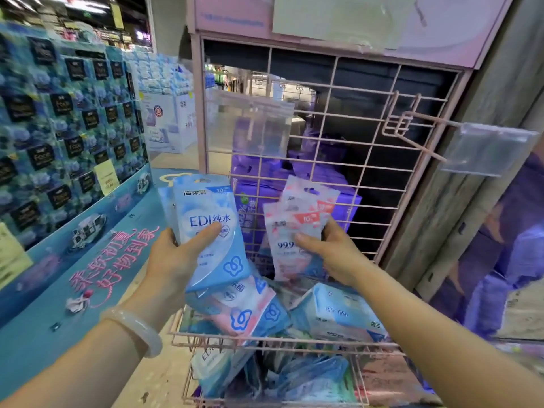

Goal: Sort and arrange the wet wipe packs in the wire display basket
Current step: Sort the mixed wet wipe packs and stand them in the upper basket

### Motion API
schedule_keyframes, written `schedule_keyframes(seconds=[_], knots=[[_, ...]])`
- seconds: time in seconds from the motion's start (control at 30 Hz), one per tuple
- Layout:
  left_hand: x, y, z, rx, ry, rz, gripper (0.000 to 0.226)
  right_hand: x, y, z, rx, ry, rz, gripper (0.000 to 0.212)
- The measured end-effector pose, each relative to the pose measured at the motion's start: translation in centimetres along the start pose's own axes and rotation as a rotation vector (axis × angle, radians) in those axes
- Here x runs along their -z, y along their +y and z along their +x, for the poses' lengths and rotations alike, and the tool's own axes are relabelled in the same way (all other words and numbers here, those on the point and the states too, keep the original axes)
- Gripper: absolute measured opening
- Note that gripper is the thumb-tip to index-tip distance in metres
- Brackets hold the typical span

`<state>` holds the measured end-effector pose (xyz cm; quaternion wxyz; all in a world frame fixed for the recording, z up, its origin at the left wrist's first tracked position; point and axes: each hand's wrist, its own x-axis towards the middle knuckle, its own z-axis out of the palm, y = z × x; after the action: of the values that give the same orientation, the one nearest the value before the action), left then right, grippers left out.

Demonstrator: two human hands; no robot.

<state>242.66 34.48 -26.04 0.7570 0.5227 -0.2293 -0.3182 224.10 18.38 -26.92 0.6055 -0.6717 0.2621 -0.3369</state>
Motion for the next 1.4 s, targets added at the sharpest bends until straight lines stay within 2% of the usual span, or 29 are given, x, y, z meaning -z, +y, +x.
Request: schedule_keyframes(seconds=[0.07, 0.17, 0.3, 0.33, 0.4, 0.47, 0.57, 0.63, 0.73, 0.77, 0.83, 0.87, 0.93, 1.0, 1.07, 1.13, 1.23, 1.4], knots=[[0.4, 0.1, 0.1, 0.0, 0.006, -0.015, 0.018, -0.5, 0.0, 0.2, 0.013, 0.029, -0.054, 0.039], [0.6, 0.3, 0.1, 0.014, 0.012, -0.027, 0.015, -1.1, 0.5, 0.2, 0.009, -0.027, -0.456, 0.042], [0.6, 0.4, 0.1, 0.034, 0.004, -0.011, 0.02, -0.7, -0.2, 0.5, -0.155, -0.045, -0.704, 0.035], [0.6, 0.4, 0.1, 0.04, -0.003, -0.01, 0.02, -0.6, -0.2, 0.6, -0.195, -0.061, -0.804, 0.037], [0.9, 0.4, 0.1, 0.049, -0.001, 0.0, 0.023, -0.3, 0.1, 0.4, -0.299, -0.121, -0.978, 0.055], [0.9, 0.6, 0.0, 0.056, -0.001, 0.022, 0.031, 0.0, 0.1, -0.2, -0.36, -0.147, -1.009, 0.06], [1.2, 0.5, 0.0, 0.054, 0.002, 0.042, 0.032, 1.3, -1.8, -0.5, -0.329, -0.134, -1.085, 0.038], [1.1, 0.6, -0.1, 0.052, -0.013, 0.047, 0.029, 2.9, -3.0, -0.8, -0.317, -0.132, -1.114, 0.035], [0.3, 0.4, -0.6, 0.046, -0.108, 0.066, 0.021, 5.8, -3.1, -1.8, -0.384, -0.271, -1.068, 0.009], [-0.1, 0.4, -0.9, 0.053, -0.142, 0.077, 0.023, 6.5, -2.6, -2.2, -0.422, -0.338, -1.083, 0.008], [-0.8, 0.2, -1.5, 0.07, -0.191, 0.096, 0.032, 7.4, -1.2, -2.7, -0.453, -0.39, -1.125, 0.022], [-1.2, 0.1, -1.8, 0.076, -0.207, 0.099, 0.038, 7.5, -0.6, -2.8, -0.432, -0.378, -1.128, 0.021], [-1.7, 0.1, -2.0, 0.079, -0.218, 0.091, 0.045, 7.4, -0.2, -2.8, -0.337, -0.32, -1.128, 0.006], [-1.7, 0.0, -1.9, 0.076, -0.21, 0.086, 0.043, 7.7, -0.8, -2.7, -0.208, -0.251, -1.174, 0.013], [-1.5, 0.1, -1.6, 0.081, -0.194, 0.083, 0.041, 8.3, -2.0, -2.9, -0.109, -0.148, -1.087, 0.018], [-1.1, 0.1, -1.4, 0.105, -0.177, 0.074, 0.04, 8.8, -3.2, -3.4, -0.066, -0.007, -0.842, 0.026], [-0.7, 0.0, -1.4, 0.149, -0.196, 0.029, 0.04, 8.3, -3.6, -3.9, -0.113, 0.084, -0.49, 0.029], [-1.2, -0.7, -2.0, 0.193, -0.287, -0.033, 0.048, 5.6, -2.2, -3.8, -0.225, 0.152, -0.166, 0.027]])
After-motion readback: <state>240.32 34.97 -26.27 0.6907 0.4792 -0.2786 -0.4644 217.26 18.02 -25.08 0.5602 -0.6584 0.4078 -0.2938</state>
